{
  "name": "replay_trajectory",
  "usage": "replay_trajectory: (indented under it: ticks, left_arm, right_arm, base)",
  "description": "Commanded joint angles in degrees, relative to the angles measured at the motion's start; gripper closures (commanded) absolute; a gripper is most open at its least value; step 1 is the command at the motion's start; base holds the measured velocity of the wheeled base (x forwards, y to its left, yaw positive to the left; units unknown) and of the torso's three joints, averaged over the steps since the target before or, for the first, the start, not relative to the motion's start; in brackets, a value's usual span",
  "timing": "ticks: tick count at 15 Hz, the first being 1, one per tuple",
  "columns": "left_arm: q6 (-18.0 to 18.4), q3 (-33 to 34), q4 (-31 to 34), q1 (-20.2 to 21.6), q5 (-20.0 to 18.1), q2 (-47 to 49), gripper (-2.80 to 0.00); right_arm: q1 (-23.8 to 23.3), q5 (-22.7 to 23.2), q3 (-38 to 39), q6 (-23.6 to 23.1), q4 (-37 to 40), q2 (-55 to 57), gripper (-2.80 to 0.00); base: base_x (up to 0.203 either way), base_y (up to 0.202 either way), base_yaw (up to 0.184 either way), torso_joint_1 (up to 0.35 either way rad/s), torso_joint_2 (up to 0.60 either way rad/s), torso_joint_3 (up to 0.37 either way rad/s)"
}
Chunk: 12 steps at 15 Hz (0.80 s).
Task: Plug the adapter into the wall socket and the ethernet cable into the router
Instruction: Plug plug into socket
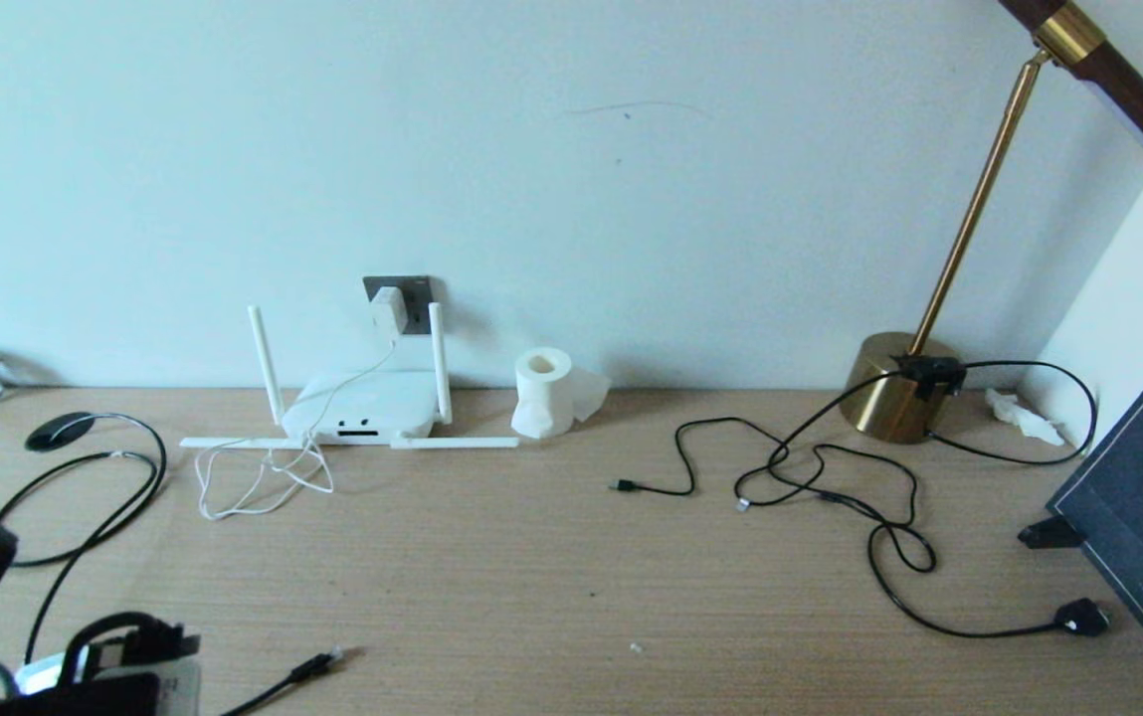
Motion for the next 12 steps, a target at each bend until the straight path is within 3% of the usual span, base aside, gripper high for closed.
replay_trajectory:
  ticks: [1, 4, 8, 12]
  left_arm:
    - [6.0, -0.7, 1.0, 5.0, 0.1, 6.4, -2.80]
    - [9.5, -1.6, -0.7, 8.3, -0.1, 11.6, -2.80]
    - [9.5, -1.7, -8.1, 8.5, -2.9, 18.2, -2.80]
    - [9.0, -2.7, -14.9, 9.3, -3.4, 25.5, -2.80]
  right_arm:
    - [0.0, 0.0, 0.1, 0.0, 0.0, 0.0, -2.80]
    - [0.0, 0.0, 0.1, 0.0, 0.0, 0.1, -2.80]
    - [0.0, 0.0, 0.1, 0.0, 0.0, 0.1, -2.80]
    - [-0.1, 0.0, 0.1, 0.0, 0.0, 0.1, -2.80]
  base:
    - [0.000, 0.000, 0.000, 0.000, 0.00, 0.000]
    - [0.000, 0.000, 0.000, 0.000, 0.00, 0.000]
    - [0.000, 0.000, 0.000, 0.000, 0.00, 0.000]
    - [0.000, 0.000, 0.000, 0.000, 0.00, 0.000]
